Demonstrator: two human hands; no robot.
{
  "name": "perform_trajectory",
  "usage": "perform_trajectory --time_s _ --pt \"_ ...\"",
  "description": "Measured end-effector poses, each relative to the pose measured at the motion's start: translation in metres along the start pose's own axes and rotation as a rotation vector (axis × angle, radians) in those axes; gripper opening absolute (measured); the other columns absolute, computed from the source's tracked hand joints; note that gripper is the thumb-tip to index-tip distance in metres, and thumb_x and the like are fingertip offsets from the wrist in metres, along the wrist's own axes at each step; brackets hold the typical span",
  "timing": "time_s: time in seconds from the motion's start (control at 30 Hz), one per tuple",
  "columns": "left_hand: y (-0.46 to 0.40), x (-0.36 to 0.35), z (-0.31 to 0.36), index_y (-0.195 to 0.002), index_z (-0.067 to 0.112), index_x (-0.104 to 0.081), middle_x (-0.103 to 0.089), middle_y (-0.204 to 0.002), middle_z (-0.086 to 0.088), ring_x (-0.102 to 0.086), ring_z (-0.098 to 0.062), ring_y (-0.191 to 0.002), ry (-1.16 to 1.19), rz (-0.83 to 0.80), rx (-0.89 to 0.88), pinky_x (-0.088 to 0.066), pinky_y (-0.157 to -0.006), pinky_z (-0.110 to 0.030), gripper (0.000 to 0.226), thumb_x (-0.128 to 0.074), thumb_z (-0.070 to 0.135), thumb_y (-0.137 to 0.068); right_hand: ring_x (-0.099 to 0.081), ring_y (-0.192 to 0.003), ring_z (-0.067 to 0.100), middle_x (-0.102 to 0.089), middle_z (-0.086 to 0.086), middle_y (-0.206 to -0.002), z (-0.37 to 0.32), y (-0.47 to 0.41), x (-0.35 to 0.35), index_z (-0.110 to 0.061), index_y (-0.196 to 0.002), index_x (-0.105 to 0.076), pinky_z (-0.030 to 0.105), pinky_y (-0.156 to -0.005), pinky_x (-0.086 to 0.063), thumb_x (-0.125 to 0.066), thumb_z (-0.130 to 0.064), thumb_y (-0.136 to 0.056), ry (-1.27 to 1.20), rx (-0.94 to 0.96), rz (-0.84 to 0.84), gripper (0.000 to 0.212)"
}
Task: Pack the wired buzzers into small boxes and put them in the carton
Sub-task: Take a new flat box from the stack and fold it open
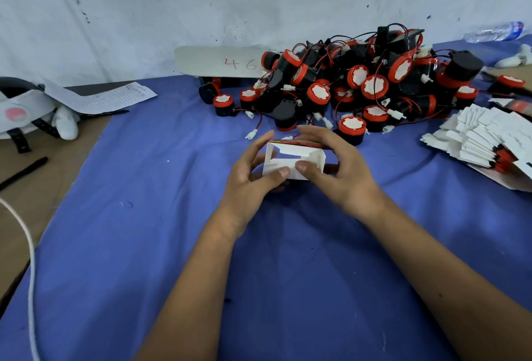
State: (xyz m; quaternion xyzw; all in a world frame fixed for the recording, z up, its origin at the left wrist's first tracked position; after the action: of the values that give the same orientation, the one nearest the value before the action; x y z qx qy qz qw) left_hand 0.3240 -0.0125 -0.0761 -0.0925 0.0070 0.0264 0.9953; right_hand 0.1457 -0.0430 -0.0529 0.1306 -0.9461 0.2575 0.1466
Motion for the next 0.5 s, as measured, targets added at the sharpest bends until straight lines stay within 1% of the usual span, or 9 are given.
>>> perform_trajectory --time_s 0.07,0.1,0.2,0.23,0.3,0.33,0.37,0.4,0.5 --pt "-0.002 0.0 -0.002 -0.133 0.041 -0.062 -0.074 -0.117 0.008 -0.071 -0.018 -0.109 0.03 0.039 0.009 -0.061 -0.085 -0.039 0.055 -0.073 0.015 -0.085 -0.058 -0.126 0.007 -0.066 -0.008 -0.131 0.0 0.0 -0.003 -0.021 -0.143 -0.054 0.041 -0.084 -0.059 -0.068 -0.01 -0.096 0.043 0.015 0.007 0.05" --pt "-0.002 0.0 -0.003 -0.131 0.04 -0.063 -0.074 -0.114 0.007 -0.072 -0.018 -0.107 0.036 0.054 0.005 -0.061 -0.083 -0.039 0.053 -0.072 0.015 -0.085 -0.058 -0.126 0.01 -0.065 -0.007 -0.133 0.001 -0.001 -0.004 -0.019 -0.143 -0.054 0.042 -0.088 -0.058 -0.066 -0.008 -0.097 0.076 0.031 0.007 0.049" --pt "-0.003 0.0 -0.003 -0.124 0.037 -0.064 -0.076 -0.106 0.007 -0.073 -0.015 -0.097 0.035 0.106 -0.002 -0.06 -0.074 -0.034 0.05 -0.071 0.012 -0.082 -0.053 -0.132 0.017 -0.06 -0.003 -0.139 0.001 0.0 -0.007 -0.016 -0.144 -0.054 0.037 -0.1 -0.051 -0.067 -0.006 -0.095 0.204 0.094 -0.029 0.052" --pt "-0.003 0.0 -0.003 -0.123 0.037 -0.064 -0.076 -0.104 0.009 -0.073 -0.012 -0.095 0.031 0.123 -0.006 -0.06 -0.072 -0.031 0.05 -0.07 0.011 -0.081 -0.05 -0.134 0.019 -0.057 -0.003 -0.141 0.0 0.001 -0.009 -0.018 -0.145 -0.052 0.033 -0.103 -0.048 -0.071 -0.01 -0.093 0.228 0.101 -0.056 0.056" --pt "-0.002 0.0 -0.004 -0.124 0.035 -0.062 -0.075 -0.102 0.013 -0.072 -0.006 -0.09 0.027 0.147 -0.003 -0.057 -0.068 -0.025 0.051 -0.066 0.007 -0.082 -0.041 -0.137 0.016 -0.049 -0.006 -0.147 -0.001 0.003 -0.013 -0.024 -0.151 -0.044 0.025 -0.11 -0.039 -0.076 -0.034 -0.09 0.245 0.079 -0.13 0.07" --pt "-0.003 0.0 -0.004 -0.124 0.035 -0.062 -0.075 -0.101 0.014 -0.072 -0.006 -0.088 0.028 0.151 0.004 -0.056 -0.066 -0.023 0.051 -0.065 0.004 -0.084 -0.036 -0.139 0.013 -0.045 -0.009 -0.15 -0.002 0.005 -0.014 -0.028 -0.154 -0.039 0.021 -0.112 -0.035 -0.071 -0.046 -0.089 0.23 0.053 -0.169 0.075" --pt "-0.003 -0.001 -0.005 -0.124 0.036 -0.061 -0.075 -0.101 0.013 -0.072 -0.006 -0.087 0.03 0.15 0.012 -0.056 -0.065 -0.023 0.051 -0.064 0.0 -0.087 -0.032 -0.141 0.011 -0.041 -0.012 -0.152 -0.002 0.006 -0.015 -0.031 -0.156 -0.035 0.018 -0.113 -0.03 -0.064 -0.054 -0.09 0.202 0.032 -0.202 0.075" --pt "-0.003 -0.001 -0.005 -0.125 0.036 -0.06 -0.076 -0.103 0.011 -0.072 -0.008 -0.087 0.03 0.148 0.018 -0.056 -0.064 -0.023 0.052 -0.063 -0.003 -0.09 -0.028 -0.142 0.008 -0.038 -0.015 -0.153 -0.002 0.007 -0.016 -0.033 -0.157 -0.032 0.018 -0.115 -0.027 -0.057 -0.054 -0.093 0.164 0.015 -0.226 0.071" --pt "-0.003 -0.004 -0.002 -0.129 0.038 -0.06 -0.073 -0.111 0.009 -0.071 -0.012 -0.088 0.02 0.135 0.011 -0.055 -0.063 -0.026 0.059 -0.055 -0.01 -0.095 -0.02 -0.148 0.004 -0.035 -0.019 -0.155 0.0 0.008 -0.015 -0.038 -0.157 -0.032 0.024 -0.12 -0.018 -0.042 -0.036 -0.1 0.01 -0.037 -0.275 0.058"
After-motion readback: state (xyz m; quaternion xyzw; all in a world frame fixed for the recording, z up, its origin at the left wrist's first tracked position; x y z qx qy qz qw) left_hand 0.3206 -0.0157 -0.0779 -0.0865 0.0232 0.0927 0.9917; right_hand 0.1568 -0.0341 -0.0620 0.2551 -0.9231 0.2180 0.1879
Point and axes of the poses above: each hand's wrist, its own y-axis away from the middle knuckle, its own x-axis out of the back of the hand, z = x × y, the point moved 4 cm from there along -y, towards the middle knuckle
